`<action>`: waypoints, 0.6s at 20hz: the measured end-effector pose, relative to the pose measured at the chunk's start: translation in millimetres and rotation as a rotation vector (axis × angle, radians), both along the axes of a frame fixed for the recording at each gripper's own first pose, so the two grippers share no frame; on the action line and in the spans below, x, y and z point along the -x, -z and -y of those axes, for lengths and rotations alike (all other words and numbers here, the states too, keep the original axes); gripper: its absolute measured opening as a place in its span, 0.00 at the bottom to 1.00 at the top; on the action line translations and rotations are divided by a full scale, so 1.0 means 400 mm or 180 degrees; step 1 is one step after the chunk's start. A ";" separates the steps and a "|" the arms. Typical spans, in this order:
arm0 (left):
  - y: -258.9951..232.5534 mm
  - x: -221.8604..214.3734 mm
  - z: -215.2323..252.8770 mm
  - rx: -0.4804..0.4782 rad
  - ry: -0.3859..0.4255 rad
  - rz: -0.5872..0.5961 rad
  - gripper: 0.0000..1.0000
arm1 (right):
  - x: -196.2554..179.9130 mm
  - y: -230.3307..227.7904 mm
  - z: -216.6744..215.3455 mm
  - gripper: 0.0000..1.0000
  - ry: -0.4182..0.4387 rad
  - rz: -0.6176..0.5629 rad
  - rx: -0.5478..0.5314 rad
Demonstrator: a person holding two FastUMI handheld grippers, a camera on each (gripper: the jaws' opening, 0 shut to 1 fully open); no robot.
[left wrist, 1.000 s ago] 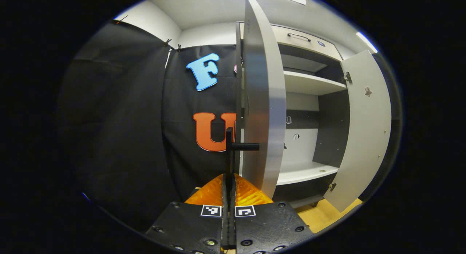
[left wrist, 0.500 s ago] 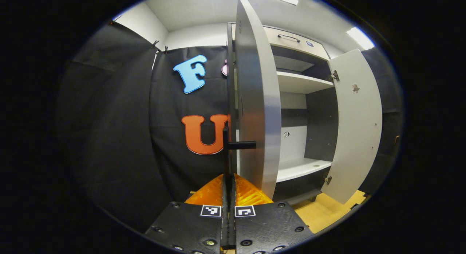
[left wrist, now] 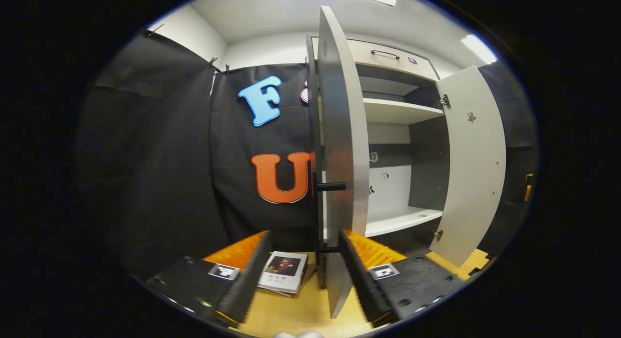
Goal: Open the right door of the double-door shoe cabinet with the right hand, and open the left door with the left hand.
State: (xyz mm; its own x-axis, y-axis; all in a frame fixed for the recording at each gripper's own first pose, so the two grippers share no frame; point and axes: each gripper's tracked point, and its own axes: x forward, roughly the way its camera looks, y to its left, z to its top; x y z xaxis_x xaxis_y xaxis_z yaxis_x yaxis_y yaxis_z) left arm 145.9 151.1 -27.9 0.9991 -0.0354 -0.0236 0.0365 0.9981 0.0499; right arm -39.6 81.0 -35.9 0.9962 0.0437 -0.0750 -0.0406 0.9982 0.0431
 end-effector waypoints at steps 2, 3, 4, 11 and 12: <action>-0.017 0.051 -0.021 0.0031 -0.0123 0.0027 0.95 | 0.013 -0.009 0.001 1.00 0.0022 0.0027 -0.0006; -0.024 0.074 -0.022 0.0080 -0.0134 0.0030 0.95 | 0.020 -0.012 0.000 1.00 0.0032 0.0037 0.0000; -0.030 0.098 -0.031 0.0124 -0.0150 0.0038 0.95 | 0.029 -0.013 -0.001 1.00 0.0039 0.0036 0.0006; -0.088 0.241 0.031 0.0183 -0.0163 0.0092 0.95 | 0.075 -0.028 0.031 1.00 0.0153 0.0045 0.0034; -0.103 0.263 0.058 0.0171 -0.0138 0.0125 0.95 | 0.081 -0.030 0.044 1.00 0.0173 0.0051 0.0022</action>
State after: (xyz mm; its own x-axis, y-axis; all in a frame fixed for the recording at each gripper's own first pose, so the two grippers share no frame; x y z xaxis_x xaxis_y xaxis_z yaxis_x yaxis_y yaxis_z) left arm 40.7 127.8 13.2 0.9998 0.0079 0.0165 -0.0079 1.0000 -0.0031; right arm -72.1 63.4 -23.8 0.9982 -0.0108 -0.0591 0.0129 0.9993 0.0359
